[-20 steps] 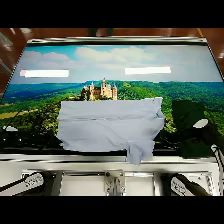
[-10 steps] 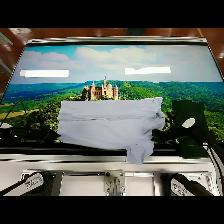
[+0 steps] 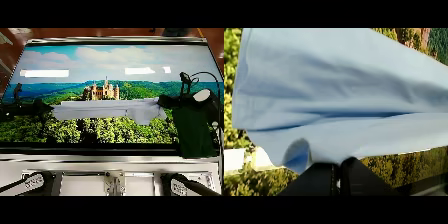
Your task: Fold the shirts.
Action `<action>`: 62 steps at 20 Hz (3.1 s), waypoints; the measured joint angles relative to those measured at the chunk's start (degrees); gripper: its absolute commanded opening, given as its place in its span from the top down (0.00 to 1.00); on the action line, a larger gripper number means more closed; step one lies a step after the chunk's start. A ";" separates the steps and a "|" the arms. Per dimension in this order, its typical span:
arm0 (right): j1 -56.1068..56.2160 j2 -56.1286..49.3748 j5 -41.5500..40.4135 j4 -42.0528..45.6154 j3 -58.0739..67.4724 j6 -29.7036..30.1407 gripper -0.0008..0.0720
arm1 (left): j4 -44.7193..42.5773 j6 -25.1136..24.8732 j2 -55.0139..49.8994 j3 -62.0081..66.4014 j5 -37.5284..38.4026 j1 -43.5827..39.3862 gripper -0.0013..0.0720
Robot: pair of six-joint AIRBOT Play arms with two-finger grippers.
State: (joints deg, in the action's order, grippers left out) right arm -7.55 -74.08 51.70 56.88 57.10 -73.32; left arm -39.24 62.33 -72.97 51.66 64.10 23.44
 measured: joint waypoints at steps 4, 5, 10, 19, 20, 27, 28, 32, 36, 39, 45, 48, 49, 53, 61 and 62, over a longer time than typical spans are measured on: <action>0.00 -9.97 -1.25 -3.19 8.61 -0.44 0.90 | 0.13 3.58 -9.84 8.13 -2.82 -4.42 0.94; -0.02 -12.20 -1.29 -3.72 10.14 -0.46 0.90 | 0.17 4.70 -12.41 9.73 -3.30 -5.18 0.93; -0.24 -19.71 -1.20 -4.76 13.77 0.11 0.12 | 0.11 7.58 -20.06 13.33 -3.72 -6.43 0.15; -7.87 -19.69 9.57 4.92 15.93 0.44 0.04 | 0.22 9.77 -20.44 19.63 7.19 -3.43 0.17; -8.04 -20.31 10.97 4.44 15.96 0.42 0.04 | 0.13 9.79 -19.93 19.87 8.55 -3.78 0.17; -8.28 -26.14 12.87 0.63 16.09 -0.92 0.04 | 0.26 7.65 -16.17 20.41 14.16 -7.85 0.17; -8.39 -26.86 13.25 -0.24 16.17 -1.22 0.04 | 0.26 7.45 -15.91 20.44 14.29 -8.57 0.17; -8.33 -29.86 14.88 -4.46 16.11 -2.10 0.72 | 0.28 6.88 -15.39 20.46 14.19 -11.96 0.17; -8.28 -29.81 16.13 -5.97 16.00 -2.05 0.90 | 0.59 6.49 -15.43 20.46 11.10 -16.72 0.58; -8.31 -25.42 17.00 -7.21 16.09 -1.09 0.90 | 2.62 6.25 -16.20 20.46 4.81 -22.43 0.91; -8.31 -9.25 21.99 -9.01 16.11 -1.64 0.90 | 7.98 5.97 -21.38 20.92 -11.67 -38.99 0.93; -8.31 -0.66 25.20 -9.35 16.11 -4.46 0.90 | 9.99 5.90 -25.83 22.80 -15.45 -45.86 0.93; -8.31 1.79 26.16 -9.44 16.11 -5.62 0.90 | 11.23 5.88 -27.36 23.80 -16.22 -47.80 0.93; -8.31 9.53 29.31 -9.62 16.11 -9.07 0.90 | 16.33 5.86 -33.46 28.96 -17.51 -54.95 0.93; -8.17 13.20 30.23 -9.88 15.87 -12.02 0.90 | 26.95 7.52 -43.63 37.18 -14.23 -60.06 0.94; -7.63 13.09 29.75 -9.79 15.80 -12.20 0.90 | 27.06 7.06 -43.52 37.53 -13.90 -58.55 0.94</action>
State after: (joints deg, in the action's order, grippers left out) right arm -15.18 -60.99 81.45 47.09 72.90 -85.52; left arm -12.19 69.38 -116.49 89.19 50.19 -35.11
